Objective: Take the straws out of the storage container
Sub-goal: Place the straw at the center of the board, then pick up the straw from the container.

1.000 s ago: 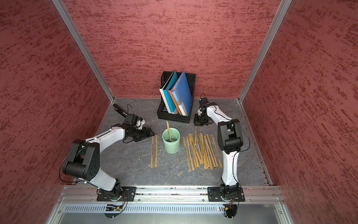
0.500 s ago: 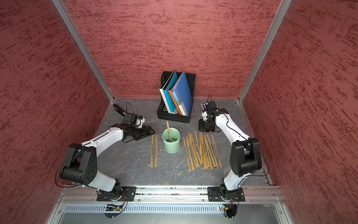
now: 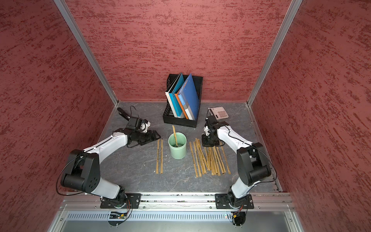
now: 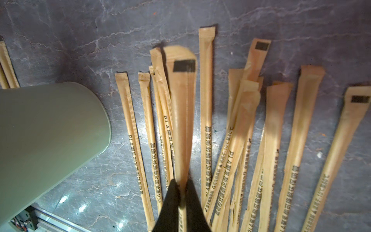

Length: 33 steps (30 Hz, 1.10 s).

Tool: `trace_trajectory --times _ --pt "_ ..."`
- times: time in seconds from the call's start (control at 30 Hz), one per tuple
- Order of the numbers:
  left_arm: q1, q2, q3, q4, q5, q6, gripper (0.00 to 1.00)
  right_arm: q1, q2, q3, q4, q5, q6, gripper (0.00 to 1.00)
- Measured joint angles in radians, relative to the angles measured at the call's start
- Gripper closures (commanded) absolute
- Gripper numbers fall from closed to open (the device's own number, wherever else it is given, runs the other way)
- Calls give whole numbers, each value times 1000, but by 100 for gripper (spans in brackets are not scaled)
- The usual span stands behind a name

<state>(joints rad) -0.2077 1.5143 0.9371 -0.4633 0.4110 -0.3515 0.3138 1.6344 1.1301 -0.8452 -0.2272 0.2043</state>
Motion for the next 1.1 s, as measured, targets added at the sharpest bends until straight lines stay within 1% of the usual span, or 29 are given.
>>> trace_trajectory --times 0.23,0.37,0.5,0.6,0.7,0.8,0.93,1.1 --pt "0 0 0 0 0 0 14 3 3 -19 23 24 -2 87" --pt "0 0 0 -1 0 0 14 3 10 -19 28 30 -3 79" --pt "0 0 0 -1 0 0 14 4 12 -18 27 31 -2 73" --pt "0 0 0 -2 0 0 14 10 7 -13 22 33 -2 71" --pt "0 0 0 -3 -1 0 14 25 -30 -2 0 40 9 70" --pt "0 -1 0 -6 -1 0 14 76 -104 42 -26 43 31 69" --pt "0 -15 0 -9 -1 0 14 207 -185 163 -28 58 67 68" --pt "0 -30 0 -9 -1 0 14 362 -175 292 13 87 87 66"
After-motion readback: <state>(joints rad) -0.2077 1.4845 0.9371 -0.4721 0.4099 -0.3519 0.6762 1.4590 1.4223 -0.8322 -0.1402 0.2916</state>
